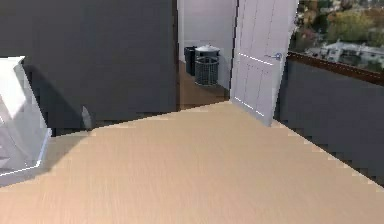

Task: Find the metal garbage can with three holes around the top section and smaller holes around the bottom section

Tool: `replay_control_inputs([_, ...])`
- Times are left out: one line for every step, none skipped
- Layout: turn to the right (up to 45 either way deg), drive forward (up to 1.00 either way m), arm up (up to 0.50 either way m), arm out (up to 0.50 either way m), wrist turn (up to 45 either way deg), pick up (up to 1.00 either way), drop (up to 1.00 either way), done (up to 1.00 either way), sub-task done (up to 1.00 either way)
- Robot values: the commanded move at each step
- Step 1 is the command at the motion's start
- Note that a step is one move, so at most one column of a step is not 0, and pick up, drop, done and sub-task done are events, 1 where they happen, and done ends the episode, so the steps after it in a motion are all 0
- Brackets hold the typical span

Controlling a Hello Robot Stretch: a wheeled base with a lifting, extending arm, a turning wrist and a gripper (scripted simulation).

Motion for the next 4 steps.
replay_control_inputs([0.0,0.40,0.00,0.00,0.0,0.00,0.00,0.00,0.00])
replay_control_inputs([6.0,0.00,0.00,0.00,0.0,0.00,0.00,0.00,0.00])
replay_control_inputs([0.0,1.00,0.00,0.00,0.0,0.00,0.00,0.00,0.00])
replay_control_inputs([3.0,0.00,0.00,0.00,0.0,0.00,0.00,0.00,0.00])
